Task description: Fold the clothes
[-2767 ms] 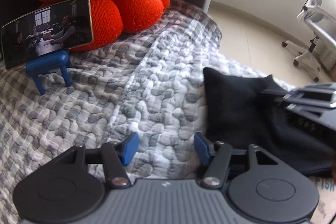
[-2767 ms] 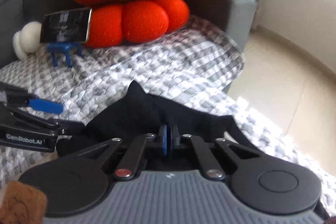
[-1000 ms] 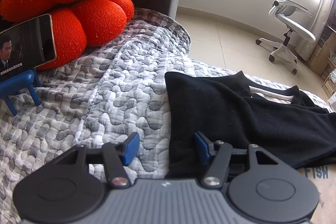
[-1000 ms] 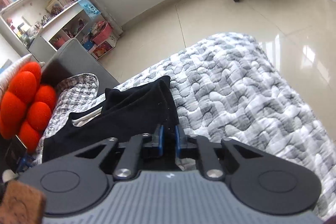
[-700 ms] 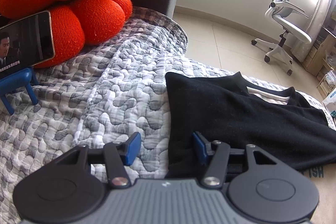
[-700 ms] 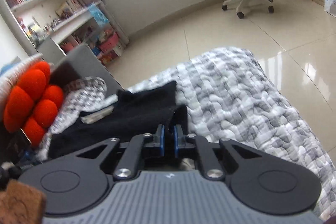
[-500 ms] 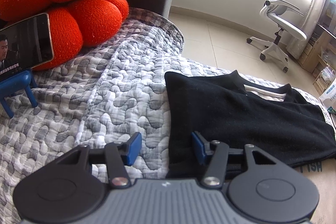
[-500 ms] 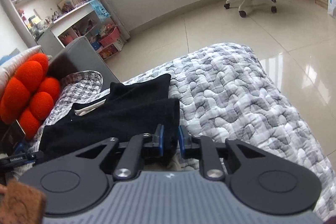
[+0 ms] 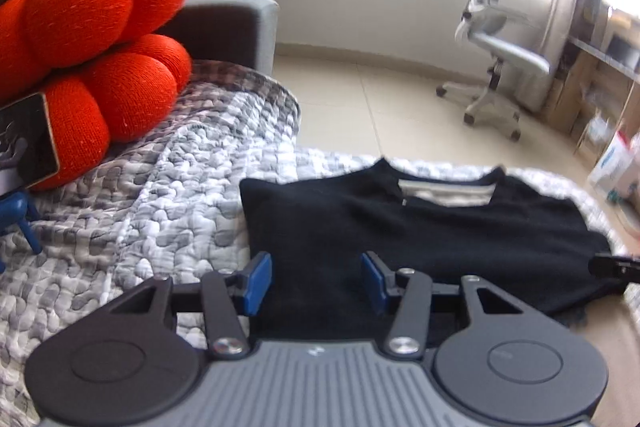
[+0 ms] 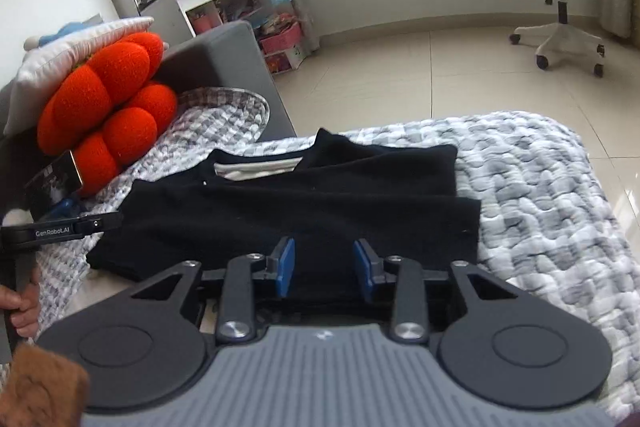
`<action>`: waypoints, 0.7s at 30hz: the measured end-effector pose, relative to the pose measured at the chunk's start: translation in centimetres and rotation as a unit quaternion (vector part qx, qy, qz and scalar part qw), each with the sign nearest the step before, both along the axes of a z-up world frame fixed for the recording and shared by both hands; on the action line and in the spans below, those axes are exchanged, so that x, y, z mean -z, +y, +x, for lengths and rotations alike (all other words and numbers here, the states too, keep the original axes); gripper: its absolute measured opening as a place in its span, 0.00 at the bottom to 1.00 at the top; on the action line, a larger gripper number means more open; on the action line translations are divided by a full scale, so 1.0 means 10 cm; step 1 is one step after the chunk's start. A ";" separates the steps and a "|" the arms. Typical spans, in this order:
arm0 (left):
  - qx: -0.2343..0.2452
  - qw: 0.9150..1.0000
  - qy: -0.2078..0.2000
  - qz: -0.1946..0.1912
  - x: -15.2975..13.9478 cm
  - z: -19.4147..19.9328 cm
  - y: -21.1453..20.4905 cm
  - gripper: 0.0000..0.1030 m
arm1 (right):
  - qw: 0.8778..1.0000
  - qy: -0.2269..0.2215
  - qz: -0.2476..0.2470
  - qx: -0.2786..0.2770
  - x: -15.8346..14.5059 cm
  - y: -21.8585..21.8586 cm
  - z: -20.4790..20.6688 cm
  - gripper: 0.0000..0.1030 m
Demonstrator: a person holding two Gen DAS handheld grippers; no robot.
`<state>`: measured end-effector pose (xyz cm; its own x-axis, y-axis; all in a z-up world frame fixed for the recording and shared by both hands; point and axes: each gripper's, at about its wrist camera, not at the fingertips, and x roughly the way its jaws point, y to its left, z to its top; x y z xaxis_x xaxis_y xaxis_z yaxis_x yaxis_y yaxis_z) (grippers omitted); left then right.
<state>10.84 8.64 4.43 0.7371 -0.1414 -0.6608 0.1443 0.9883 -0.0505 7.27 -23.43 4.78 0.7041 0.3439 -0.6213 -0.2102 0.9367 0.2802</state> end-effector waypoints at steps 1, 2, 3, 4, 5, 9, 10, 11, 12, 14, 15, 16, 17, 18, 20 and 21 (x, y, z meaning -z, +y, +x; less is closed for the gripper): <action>-0.002 1.000 0.007 0.016 0.05 0.02 -0.02 0.49 | 1.000 -0.004 -0.013 -0.004 0.04 0.04 -0.01 0.36; -0.007 1.000 0.013 0.027 0.09 0.03 -0.01 0.51 | 1.000 -0.010 -0.024 -0.007 0.06 0.06 -0.03 0.36; -0.011 0.999 0.018 0.027 0.11 0.04 0.02 0.53 | 0.999 -0.017 -0.036 -0.010 0.09 0.09 -0.06 0.36; -0.016 0.999 0.024 0.022 0.13 0.05 0.06 0.54 | 0.999 -0.019 -0.039 -0.012 0.09 0.08 -0.07 0.36; -0.022 0.999 0.032 0.003 0.13 0.07 0.12 0.54 | 0.999 -0.018 -0.034 -0.011 0.09 0.05 -0.09 0.36; -0.033 0.999 0.034 -0.008 0.11 0.05 0.17 0.53 | 0.999 -0.024 -0.034 0.019 0.00 -0.11 -0.17 0.36; -0.034 0.999 0.031 -0.005 0.10 0.05 0.16 0.53 | 0.999 -0.028 -0.035 0.025 -0.01 -0.14 -0.19 0.38; -0.036 0.999 0.030 -0.004 0.09 0.04 0.17 0.53 | 0.999 -0.023 -0.032 0.026 0.02 -0.17 -0.19 0.38; -0.040 0.999 0.031 -0.006 0.09 0.05 0.18 0.53 | 0.999 -0.016 -0.027 0.026 0.06 -0.19 -0.18 0.38; -0.050 0.998 0.040 -0.016 0.10 0.07 0.22 0.53 | 0.999 -0.021 -0.028 0.022 0.12 -0.19 -0.18 0.38; -0.054 0.997 0.043 -0.021 0.10 0.07 0.24 0.54 | 0.999 -0.022 -0.031 0.020 0.12 -0.18 -0.18 0.38; -0.057 0.997 0.046 -0.024 0.10 0.07 0.26 0.54 | 0.999 -0.019 -0.033 0.020 0.10 -0.17 -0.17 0.38; -0.059 0.997 0.046 -0.025 0.10 0.07 0.26 0.54 | 0.999 -0.017 -0.032 0.023 0.08 -0.16 -0.15 0.38; -0.060 0.997 0.046 -0.027 0.09 0.06 0.27 0.54 | 0.999 -0.015 -0.030 0.027 0.04 -0.16 -0.13 0.38; -0.063 0.996 0.043 -0.036 0.05 0.05 0.30 0.51 | 0.999 -0.026 -0.023 0.026 -0.02 -0.14 -0.10 0.38; -0.065 0.996 0.036 -0.042 0.02 0.04 0.31 0.50 | 0.999 -0.033 -0.019 0.025 -0.05 -0.13 -0.09 0.39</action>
